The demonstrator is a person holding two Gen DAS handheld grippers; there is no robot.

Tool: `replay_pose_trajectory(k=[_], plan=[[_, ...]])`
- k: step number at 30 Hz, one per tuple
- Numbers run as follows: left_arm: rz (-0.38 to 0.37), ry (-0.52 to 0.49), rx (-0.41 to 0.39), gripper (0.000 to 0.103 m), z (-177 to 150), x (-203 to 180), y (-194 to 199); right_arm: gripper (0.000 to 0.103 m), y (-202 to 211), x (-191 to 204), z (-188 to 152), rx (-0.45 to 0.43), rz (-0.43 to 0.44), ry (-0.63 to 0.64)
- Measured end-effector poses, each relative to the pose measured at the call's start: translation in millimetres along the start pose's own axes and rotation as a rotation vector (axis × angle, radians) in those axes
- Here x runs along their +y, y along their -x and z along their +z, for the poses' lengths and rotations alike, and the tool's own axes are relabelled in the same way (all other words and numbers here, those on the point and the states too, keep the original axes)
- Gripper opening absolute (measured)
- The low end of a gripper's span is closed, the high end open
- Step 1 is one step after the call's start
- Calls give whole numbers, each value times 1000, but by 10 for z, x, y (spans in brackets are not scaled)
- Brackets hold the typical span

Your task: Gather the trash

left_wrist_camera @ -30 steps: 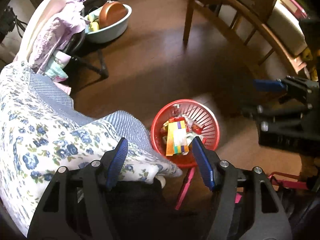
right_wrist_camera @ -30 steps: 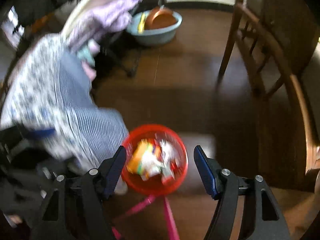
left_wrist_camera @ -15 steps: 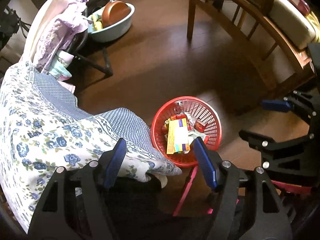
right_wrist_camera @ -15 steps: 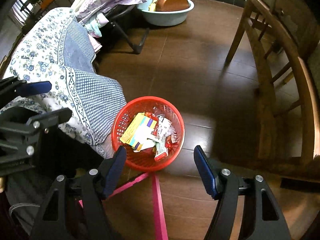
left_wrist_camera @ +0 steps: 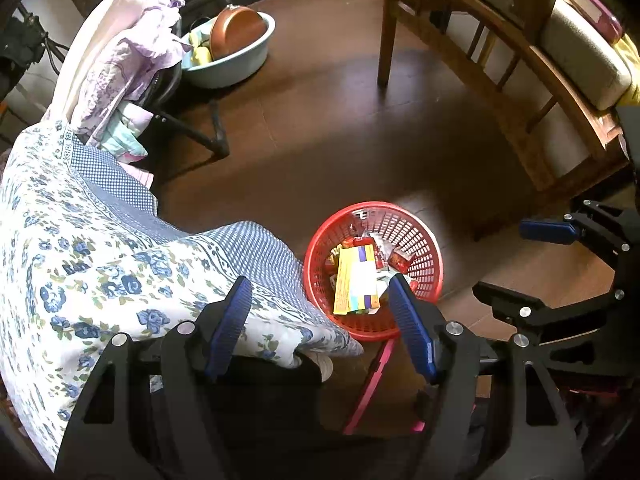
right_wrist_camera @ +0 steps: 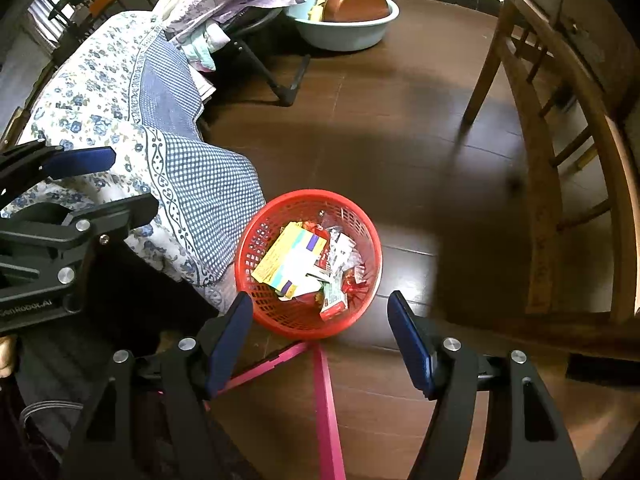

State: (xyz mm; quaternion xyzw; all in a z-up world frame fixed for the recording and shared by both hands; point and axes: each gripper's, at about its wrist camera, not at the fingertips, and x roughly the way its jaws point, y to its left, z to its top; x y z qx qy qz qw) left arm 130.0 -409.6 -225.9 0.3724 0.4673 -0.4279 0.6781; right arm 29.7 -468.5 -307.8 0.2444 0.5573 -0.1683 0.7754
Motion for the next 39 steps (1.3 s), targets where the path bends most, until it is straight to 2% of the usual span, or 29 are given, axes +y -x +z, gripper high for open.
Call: replay_pose_trajectory(k=[30,39], plan=[[17,2,-13,75,10,5,19,69,5,17,2,-2,19,17],[59,-34,-31,75,9,-54,38,69,3,28,1,-3,18,18]])
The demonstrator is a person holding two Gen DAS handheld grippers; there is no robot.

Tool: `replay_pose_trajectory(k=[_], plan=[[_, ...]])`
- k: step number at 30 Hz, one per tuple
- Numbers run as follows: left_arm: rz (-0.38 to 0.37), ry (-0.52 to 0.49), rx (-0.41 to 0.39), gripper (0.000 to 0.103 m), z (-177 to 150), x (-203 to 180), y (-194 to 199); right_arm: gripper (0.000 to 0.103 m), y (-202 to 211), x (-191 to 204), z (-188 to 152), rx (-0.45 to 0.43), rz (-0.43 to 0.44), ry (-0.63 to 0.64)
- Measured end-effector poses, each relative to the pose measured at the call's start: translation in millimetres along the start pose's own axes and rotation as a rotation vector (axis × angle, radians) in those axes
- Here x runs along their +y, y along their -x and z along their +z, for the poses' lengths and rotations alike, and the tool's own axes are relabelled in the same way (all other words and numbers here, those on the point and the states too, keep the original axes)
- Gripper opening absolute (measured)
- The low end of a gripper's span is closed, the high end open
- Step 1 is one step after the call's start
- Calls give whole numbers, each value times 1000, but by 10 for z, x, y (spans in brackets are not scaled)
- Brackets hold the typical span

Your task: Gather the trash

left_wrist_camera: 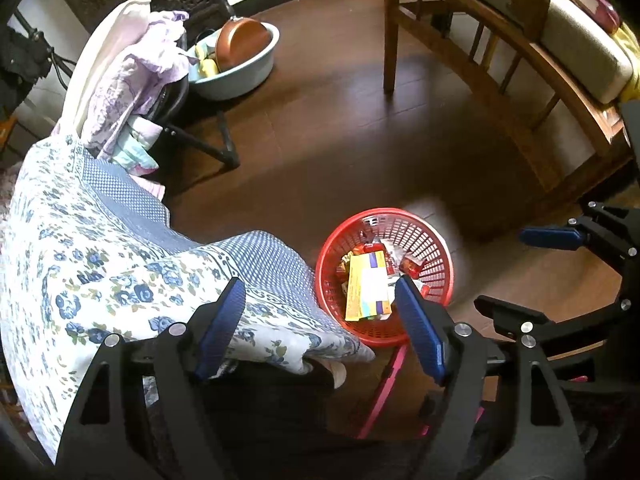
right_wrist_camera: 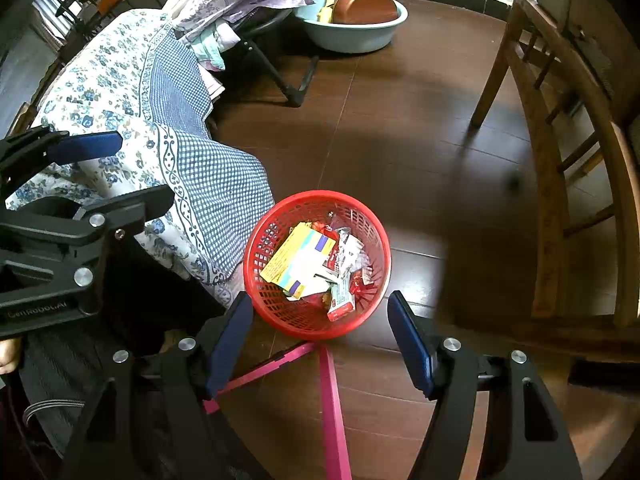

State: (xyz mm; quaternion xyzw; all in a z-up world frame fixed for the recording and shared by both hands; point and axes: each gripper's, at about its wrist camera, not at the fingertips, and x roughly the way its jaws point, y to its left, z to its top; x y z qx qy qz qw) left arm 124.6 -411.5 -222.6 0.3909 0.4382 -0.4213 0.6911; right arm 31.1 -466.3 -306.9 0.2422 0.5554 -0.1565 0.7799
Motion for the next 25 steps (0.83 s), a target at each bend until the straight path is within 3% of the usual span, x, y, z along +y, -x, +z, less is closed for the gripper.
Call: replay_pose_trajectory(k=[25], plan=[[-5,20,0,75,7,29,8,69,2,-6,2,-1,2,0]])
